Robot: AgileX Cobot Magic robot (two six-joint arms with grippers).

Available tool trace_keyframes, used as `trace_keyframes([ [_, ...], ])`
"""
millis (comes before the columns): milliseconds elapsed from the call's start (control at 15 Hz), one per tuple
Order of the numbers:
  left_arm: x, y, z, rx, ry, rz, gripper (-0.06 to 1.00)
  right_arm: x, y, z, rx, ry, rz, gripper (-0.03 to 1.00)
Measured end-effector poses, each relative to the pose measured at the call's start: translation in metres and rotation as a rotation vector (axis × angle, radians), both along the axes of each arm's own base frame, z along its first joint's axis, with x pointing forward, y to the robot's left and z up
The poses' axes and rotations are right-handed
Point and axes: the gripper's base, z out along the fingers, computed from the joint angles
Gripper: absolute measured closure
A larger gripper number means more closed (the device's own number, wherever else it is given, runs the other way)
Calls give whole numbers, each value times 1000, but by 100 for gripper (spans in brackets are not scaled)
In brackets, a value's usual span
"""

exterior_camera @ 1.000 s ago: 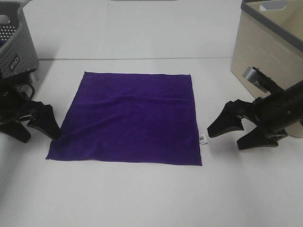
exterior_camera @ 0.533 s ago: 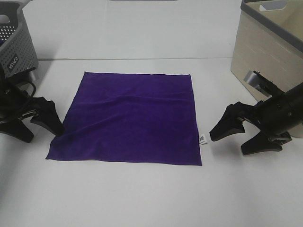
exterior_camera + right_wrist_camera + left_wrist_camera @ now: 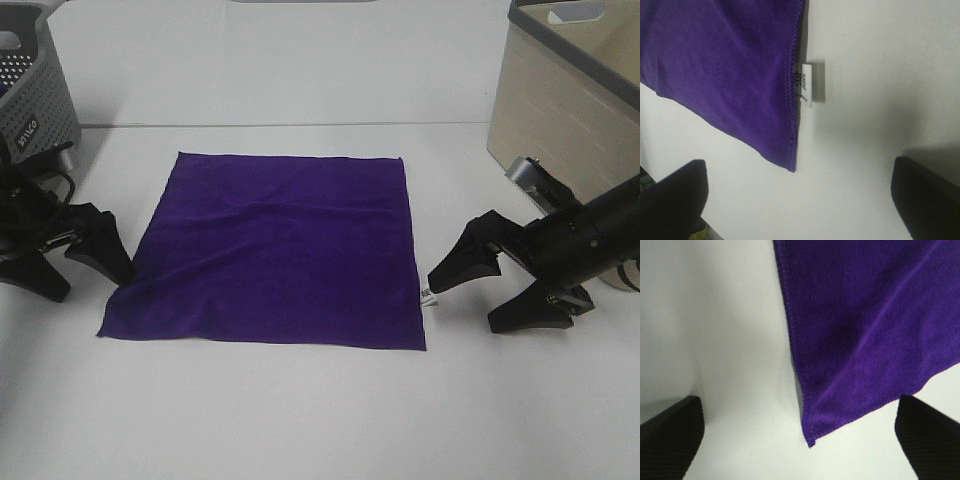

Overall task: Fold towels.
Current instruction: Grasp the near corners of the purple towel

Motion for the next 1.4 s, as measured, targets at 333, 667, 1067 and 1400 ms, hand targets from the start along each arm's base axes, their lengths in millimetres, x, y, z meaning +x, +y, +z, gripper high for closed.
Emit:
trace_keyframes([
  [333, 0, -4, 0, 3, 9, 4, -2, 1, 1, -1, -14, 12, -32, 4],
  [667, -6, -83, -2, 55, -20, -95, 8, 13, 67, -12, -72, 35, 93, 21],
  [1067, -9, -96, -2, 36, -14, -100, 9, 38, 93, -13, -119, 151, 227, 33],
  [1400, -9, -97, -2, 23, -8, -89, 10, 39, 142, -18, -64, 166, 335, 35],
])
